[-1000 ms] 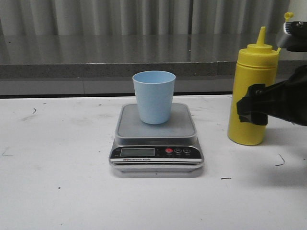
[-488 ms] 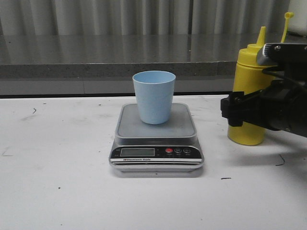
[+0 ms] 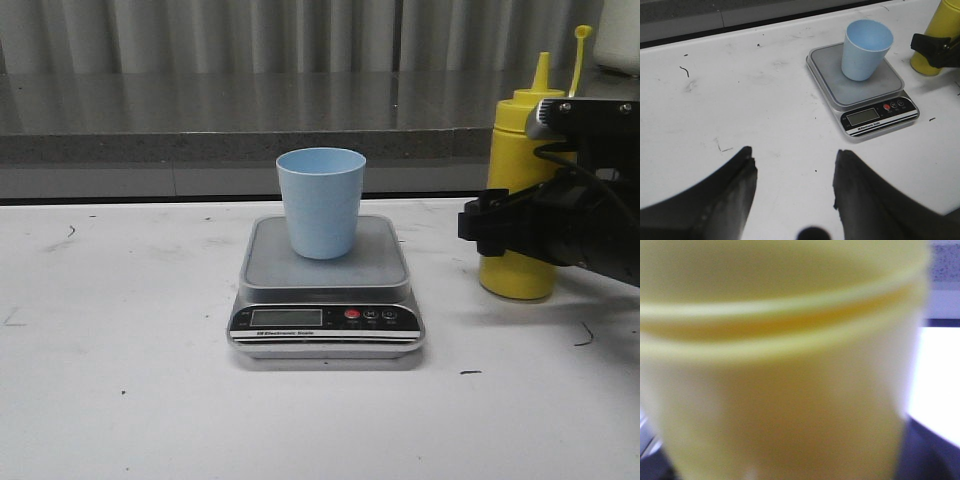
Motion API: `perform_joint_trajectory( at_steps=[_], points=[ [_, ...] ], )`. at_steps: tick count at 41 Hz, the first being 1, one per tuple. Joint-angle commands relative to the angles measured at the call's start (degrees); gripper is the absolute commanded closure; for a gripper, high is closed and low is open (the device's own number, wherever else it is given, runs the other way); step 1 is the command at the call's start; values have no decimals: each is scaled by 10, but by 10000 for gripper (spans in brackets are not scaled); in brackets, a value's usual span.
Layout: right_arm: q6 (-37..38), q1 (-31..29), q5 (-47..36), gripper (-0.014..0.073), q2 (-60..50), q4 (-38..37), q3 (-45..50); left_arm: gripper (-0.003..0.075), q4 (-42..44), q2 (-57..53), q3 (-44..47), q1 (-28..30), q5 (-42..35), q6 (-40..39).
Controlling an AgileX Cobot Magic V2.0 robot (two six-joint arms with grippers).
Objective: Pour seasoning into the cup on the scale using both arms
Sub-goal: 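Lift the yellow bottle with the right gripper and tilt its nozzle toward the cup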
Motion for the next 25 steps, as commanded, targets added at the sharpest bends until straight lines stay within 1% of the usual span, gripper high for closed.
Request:
perform_joint_trajectory(
  at_steps=[1,4,8,11,14,17,25],
  points=[
    [-2,-3,-74,218,-25,-26,-11,365,-2,1,-15,2,-38,-5],
    [-2,-3,-74,277,-32,-36,-11,365,-2,1,-15,2,-38,-5],
    [-2,-3,-63,283,-56,-52,-11,365,-2,1,-15,2,-38,-5],
    [-4,-3,-24,283,-90,-59,-11,365,-2,1,-15,2,-38,-5],
    [-25,-3,31,283,-129,-59,-15,365,-2,1,-15,2,-38,-5],
    [-72,-3,95,283,-165,-59,-24,365,-2,1,-15,2,-38,-5],
    [-219,-3,349,283,-248,-64,-88,365,-2,1,-15,2,-38,-5]
  ],
)
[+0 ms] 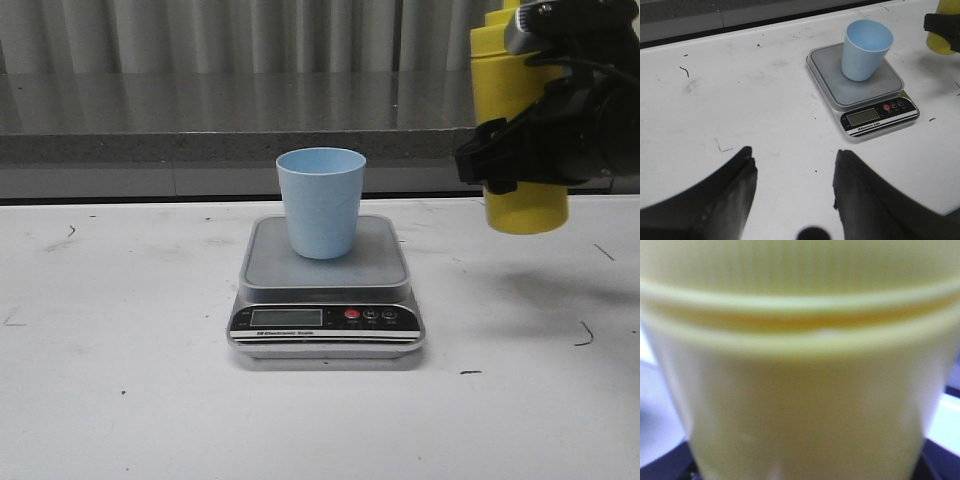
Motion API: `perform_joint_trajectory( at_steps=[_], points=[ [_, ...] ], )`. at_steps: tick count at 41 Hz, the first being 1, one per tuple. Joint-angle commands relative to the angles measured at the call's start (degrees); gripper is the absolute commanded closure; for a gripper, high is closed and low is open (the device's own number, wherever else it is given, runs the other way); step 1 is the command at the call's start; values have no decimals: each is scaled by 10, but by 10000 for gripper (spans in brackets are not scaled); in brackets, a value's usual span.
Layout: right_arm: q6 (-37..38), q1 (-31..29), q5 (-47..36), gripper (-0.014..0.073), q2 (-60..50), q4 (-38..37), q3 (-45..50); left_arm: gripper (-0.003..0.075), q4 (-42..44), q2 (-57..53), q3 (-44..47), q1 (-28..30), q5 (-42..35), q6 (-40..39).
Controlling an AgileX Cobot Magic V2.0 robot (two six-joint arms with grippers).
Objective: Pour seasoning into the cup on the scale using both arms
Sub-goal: 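Lift the yellow bottle with the right gripper and tilt its nozzle toward the cup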
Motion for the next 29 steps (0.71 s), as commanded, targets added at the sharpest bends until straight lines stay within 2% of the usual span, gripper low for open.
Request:
perform_joint_trajectory(
  at_steps=[1,7,13,18,29],
  points=[
    [-90,-2,86,283,-63,-10,-56,365,-2,1,-15,2,-38,-5],
    [-193,0,247,283,-77,-33,-130,365,-2,1,-15,2,-38,-5],
    [-266,11,361,283,-77,-80,-200,365,-2,1,-15,2,-38,-5],
    [-293,21,419,283,-77,-123,-249,365,-2,1,-15,2,-38,-5],
    [-294,57,571,283,-37,-291,-358,365,-2,1,-15,2,-38,-5]
  ],
)
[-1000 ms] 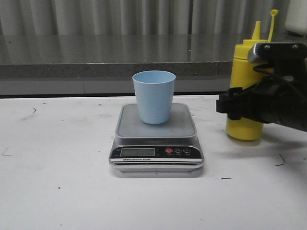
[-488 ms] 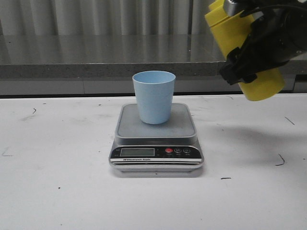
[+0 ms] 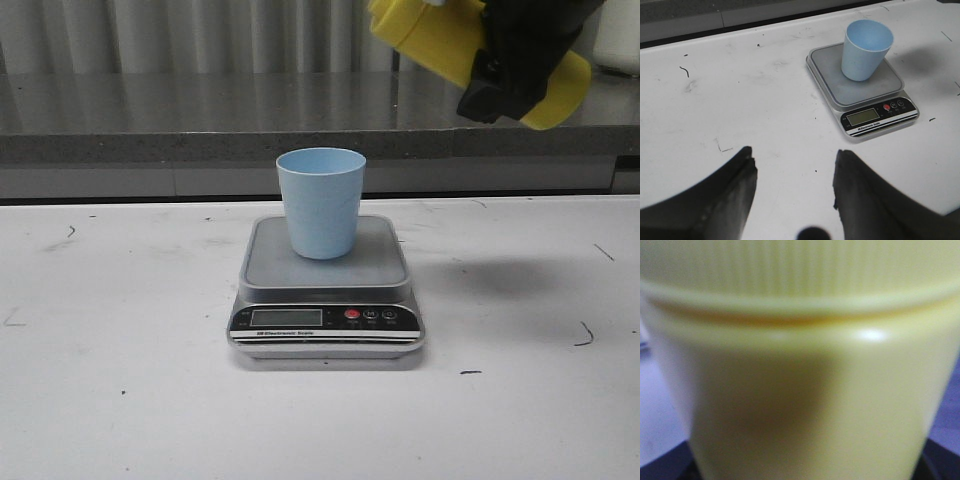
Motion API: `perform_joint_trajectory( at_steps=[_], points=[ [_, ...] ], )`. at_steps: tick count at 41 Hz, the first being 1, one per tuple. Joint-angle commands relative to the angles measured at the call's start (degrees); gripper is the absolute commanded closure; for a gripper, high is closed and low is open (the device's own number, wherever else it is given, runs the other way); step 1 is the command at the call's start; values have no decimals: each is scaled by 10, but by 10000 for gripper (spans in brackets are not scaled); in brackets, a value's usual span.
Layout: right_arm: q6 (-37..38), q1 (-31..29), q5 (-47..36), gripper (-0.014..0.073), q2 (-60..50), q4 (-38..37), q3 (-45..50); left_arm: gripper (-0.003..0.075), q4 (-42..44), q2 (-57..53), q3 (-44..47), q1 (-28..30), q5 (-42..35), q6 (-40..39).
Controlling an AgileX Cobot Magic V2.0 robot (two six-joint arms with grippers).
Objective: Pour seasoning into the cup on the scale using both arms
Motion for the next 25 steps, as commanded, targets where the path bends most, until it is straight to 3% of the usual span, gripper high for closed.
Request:
perform_joint_trajectory(
  at_steps=[1,9,25],
  points=[
    [-8,14,29,283,-2,-87,-57,365,-2,1,-15,2,-38,-5],
    [2,38,78,283,32,-227,-77,365,-2,1,-15,2,-38,-5],
    [56,69,118,283,61,-403,-77,365,-2,1,-15,2,-38,-5]
  ],
)
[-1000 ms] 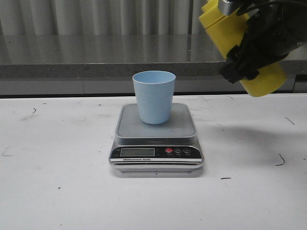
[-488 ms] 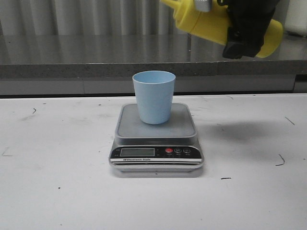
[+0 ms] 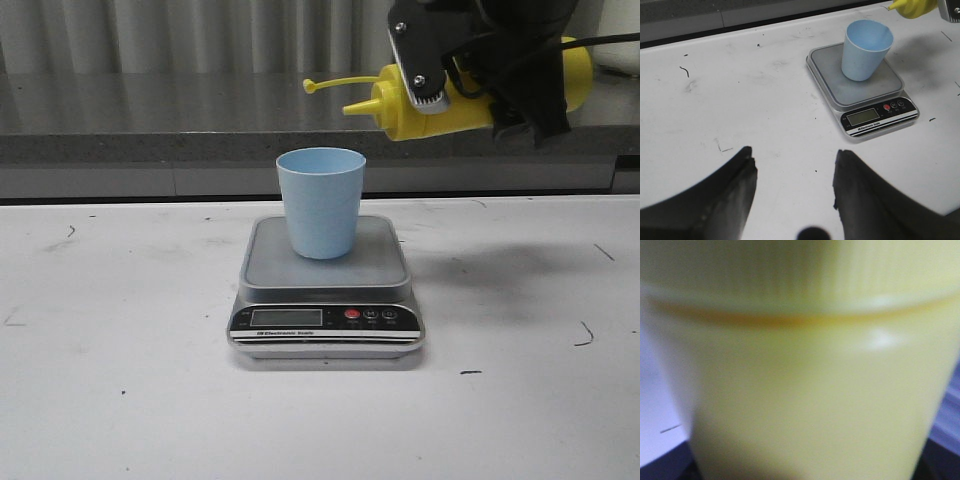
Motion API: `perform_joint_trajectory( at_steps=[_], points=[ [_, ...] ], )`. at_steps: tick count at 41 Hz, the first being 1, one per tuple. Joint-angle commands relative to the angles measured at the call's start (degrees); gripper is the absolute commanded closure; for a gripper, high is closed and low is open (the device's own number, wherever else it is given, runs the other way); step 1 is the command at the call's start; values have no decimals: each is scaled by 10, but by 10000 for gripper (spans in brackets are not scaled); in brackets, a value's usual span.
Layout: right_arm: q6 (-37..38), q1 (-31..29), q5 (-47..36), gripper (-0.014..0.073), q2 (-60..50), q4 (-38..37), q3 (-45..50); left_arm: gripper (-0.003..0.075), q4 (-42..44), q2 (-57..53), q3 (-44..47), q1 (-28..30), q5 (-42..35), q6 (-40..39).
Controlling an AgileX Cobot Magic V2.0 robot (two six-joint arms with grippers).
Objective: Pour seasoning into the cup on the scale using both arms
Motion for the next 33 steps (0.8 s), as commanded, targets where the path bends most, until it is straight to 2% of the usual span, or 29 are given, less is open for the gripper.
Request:
perform_joint_trajectory(
  at_steps=[1,12,25,33],
  points=[
    [5,10,-10,283,-26,-76,-25,365,-2,1,-15,2,-38,-5],
    [5,27,1,283,-21,-143,-25,365,-2,1,-15,2,-38,-5],
    [6,27,20,283,-21,-147,-25,365,-2,1,-15,2,-38,-5],
    [42,27,20,283,-21,-147,-25,365,-2,1,-15,2,-38,-5]
  ],
)
